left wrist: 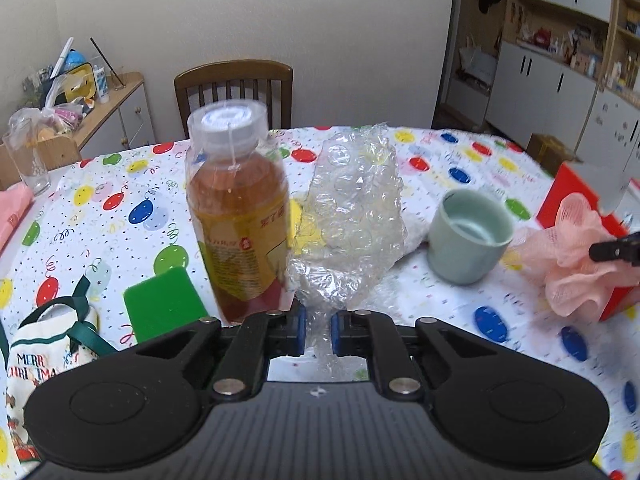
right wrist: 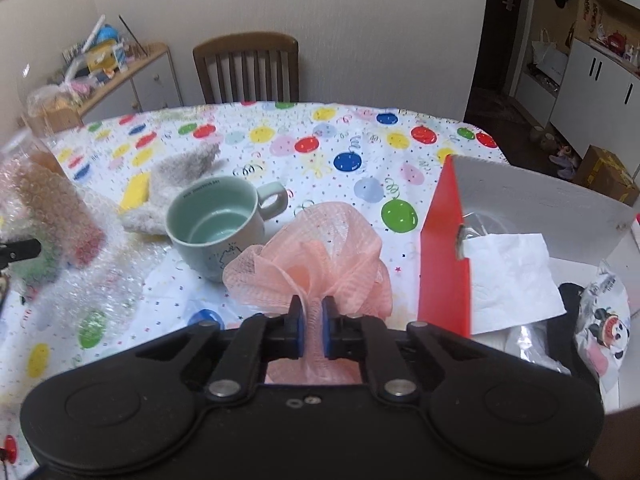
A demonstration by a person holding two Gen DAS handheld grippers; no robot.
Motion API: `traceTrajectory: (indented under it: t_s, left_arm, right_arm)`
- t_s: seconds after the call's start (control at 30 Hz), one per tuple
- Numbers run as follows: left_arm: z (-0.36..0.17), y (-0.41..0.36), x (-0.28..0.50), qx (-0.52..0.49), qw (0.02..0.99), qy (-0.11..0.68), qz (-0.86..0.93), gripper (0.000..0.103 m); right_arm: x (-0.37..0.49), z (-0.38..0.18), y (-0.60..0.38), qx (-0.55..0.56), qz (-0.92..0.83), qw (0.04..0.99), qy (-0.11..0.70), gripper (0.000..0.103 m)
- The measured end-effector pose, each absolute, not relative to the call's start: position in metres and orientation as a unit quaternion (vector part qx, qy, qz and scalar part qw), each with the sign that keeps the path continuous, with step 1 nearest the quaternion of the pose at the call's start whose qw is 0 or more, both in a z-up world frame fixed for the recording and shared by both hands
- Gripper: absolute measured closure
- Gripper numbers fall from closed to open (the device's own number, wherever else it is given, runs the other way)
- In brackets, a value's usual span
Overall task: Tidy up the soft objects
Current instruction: 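Lift and carry the puff and bubble wrap with both tools over the shoebox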
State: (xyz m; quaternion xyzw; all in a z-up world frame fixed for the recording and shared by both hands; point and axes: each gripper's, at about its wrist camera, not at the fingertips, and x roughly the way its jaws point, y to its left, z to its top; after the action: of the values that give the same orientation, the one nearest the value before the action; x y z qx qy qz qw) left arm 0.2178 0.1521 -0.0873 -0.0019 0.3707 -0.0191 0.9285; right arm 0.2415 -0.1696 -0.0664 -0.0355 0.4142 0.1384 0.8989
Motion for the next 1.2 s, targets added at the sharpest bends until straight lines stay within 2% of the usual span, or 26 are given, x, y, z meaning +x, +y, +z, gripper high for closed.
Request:
traceTrajectory:
  t_s: [0.6, 1.2]
  left_arm:
    - [-0.007, 0.095, 0.193, -0.07, 0.946, 0.31, -0.068, 0.092]
    - [0.044, -0.03, 0.213, -0.066, 0.95, 0.262, -0.155, 0.092]
  right_arm:
    - [0.201, 0.005, -0.23, 0.02, 0.171, 0.923, 0.345, 0.096]
    - [0.201, 0.032, -0.339, 0.038, 0.13, 0.946, 0.296, 0.097]
